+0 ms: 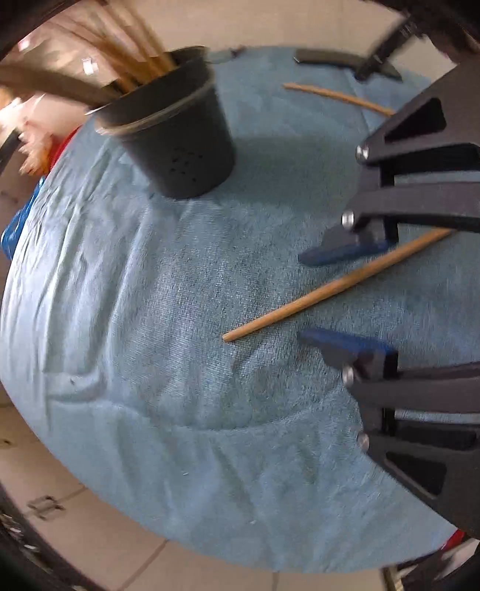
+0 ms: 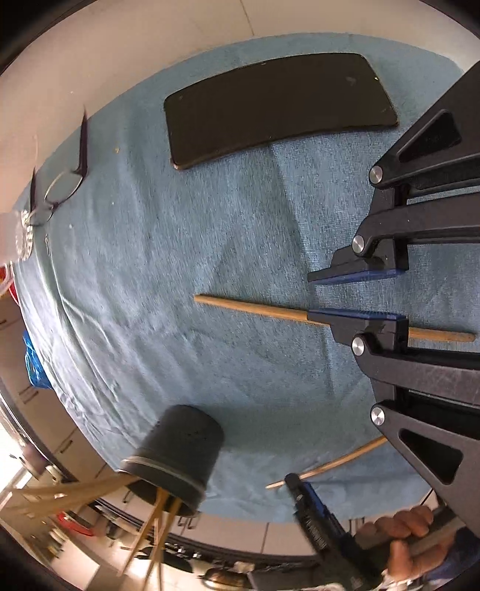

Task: Organize utensils
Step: 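Close the right tool on a wooden chopstick while the left grasps another, then lift both chopsticks upright and carry them over the black cup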

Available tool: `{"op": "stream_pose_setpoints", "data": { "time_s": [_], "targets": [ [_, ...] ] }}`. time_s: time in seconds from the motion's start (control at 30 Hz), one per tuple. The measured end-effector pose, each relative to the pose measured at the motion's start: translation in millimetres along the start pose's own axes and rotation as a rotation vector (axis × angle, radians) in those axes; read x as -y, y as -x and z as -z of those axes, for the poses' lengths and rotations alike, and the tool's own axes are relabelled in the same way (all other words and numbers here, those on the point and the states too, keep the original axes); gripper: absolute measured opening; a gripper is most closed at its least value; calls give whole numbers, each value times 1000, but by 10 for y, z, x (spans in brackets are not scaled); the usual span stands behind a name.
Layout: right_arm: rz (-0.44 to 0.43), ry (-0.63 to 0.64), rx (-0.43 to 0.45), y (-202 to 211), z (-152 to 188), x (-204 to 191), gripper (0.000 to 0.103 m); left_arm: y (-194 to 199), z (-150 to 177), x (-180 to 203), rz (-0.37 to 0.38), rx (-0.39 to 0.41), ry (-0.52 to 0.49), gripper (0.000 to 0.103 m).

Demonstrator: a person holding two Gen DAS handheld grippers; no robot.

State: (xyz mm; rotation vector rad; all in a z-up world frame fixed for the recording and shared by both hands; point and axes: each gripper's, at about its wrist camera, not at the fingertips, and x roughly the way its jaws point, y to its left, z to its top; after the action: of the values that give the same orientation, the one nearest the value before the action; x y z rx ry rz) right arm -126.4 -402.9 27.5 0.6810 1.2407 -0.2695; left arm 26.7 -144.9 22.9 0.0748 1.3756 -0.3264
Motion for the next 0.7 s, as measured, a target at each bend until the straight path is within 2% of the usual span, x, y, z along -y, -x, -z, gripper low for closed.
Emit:
{"op": "stream_pose_setpoints", "data": {
  "time_s": [0.07, 0.3, 0.5, 0.57, 0.6, 0.7],
  "targets": [
    [-9, -11, -1, 6, -33, 19, 17, -6, 44, 13, -18, 8, -44, 14],
    [-25, -49, -42, -191, -178, -115, 21, 1, 129, -97, 7, -4, -120, 11],
    [37, -33, -68, -380, -251, -215, 21, -37, 57, -123, 31, -22, -107, 11],
    [54, -17, -67, -379, -261, -253, 16, -35, 60, -142, 37, -7, -101, 10],
    [60, -11, -70, -385, -263, -261, 8, -31, 68, -162, 41, -2, -100, 10],
    [43, -11, -60, -354, -254, -257, 7, 19, 114, -240, 104, 11, -54, 7]
  ]
}}
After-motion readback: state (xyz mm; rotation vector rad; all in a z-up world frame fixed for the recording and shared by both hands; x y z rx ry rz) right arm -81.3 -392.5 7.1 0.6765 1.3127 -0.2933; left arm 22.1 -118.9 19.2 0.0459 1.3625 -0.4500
